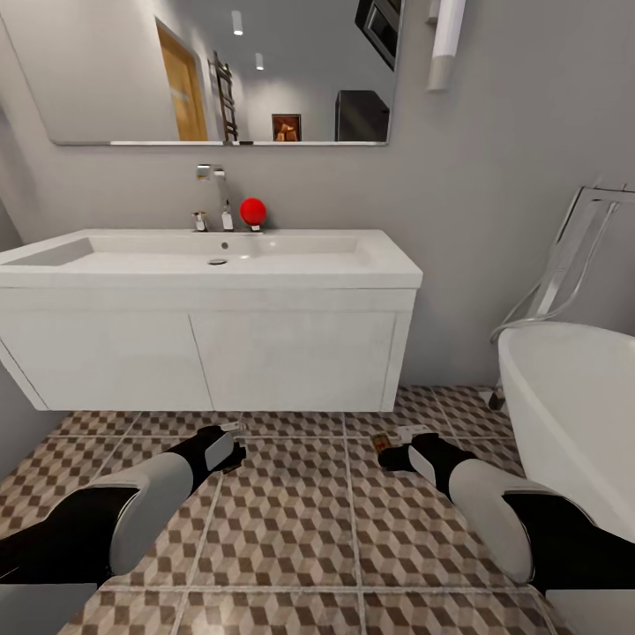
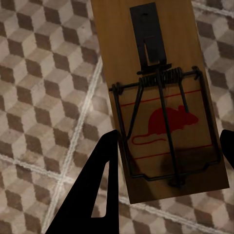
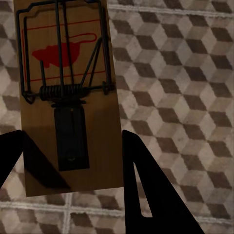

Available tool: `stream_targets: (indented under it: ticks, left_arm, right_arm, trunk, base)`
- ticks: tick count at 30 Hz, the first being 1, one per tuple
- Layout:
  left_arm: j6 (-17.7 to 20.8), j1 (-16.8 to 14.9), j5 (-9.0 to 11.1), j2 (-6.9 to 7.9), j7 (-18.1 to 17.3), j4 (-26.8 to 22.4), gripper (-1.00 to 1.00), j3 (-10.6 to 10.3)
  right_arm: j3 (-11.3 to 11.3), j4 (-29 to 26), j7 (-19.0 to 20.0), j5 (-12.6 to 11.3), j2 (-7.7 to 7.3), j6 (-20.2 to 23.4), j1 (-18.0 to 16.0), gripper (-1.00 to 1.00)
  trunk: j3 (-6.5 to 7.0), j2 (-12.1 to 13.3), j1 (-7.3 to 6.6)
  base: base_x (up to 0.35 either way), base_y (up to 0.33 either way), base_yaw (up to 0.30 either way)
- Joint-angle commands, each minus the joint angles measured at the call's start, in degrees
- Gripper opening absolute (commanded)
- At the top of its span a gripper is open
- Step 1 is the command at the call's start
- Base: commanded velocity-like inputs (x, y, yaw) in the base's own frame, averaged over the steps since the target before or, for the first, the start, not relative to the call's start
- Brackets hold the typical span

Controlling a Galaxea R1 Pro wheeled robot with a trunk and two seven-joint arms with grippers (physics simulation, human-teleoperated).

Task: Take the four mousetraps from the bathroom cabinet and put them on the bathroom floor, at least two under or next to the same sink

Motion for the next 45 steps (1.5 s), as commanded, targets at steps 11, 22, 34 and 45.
stream_targets:
  ticks: [11,22,34,45]
  left_arm:
    - [0.3,0.0,-0.1,-0.35,0.7,0.0,-1.0,0.1]
    - [0.3,0.0,0.1,-0.37,0.4,0.0,-1.0,0.1]
    - [0.1,0.0,-0.4,1.91,0.5,0.0,-1.0,0.0]
    - [-8.8,3.4,-2.4,4.07,0.3,-0.1,-1.0,-0.1]
  right_arm:
    - [-0.2,0.0,0.0,0.4,-0.17,0.3,0.0,-1.0]
    - [-0.2,0.0,0.0,0.4,-0.31,0.3,0.0,-1.0]
    - [-0.2,0.0,-3.4,0.5,-0.41,-6.2,0.3,-1.0]
    - [-0.2,0.0,-4.2,0.5,-0.23,-6.9,1.6,-1.0]
  trunk:
    - [-0.05,0.0,-0.01]
    - [-2.27,-0.2,0.25]
    - [-4.93,-0.3,0.56]
    - [-7.36,-0.5,0.84]
  base:
    - [0.004,0.0,0.0]
    - [0.0,0.0,0.0]
    - [0.0,0.0,0.0]
    - [0.0,0.0,0.0]
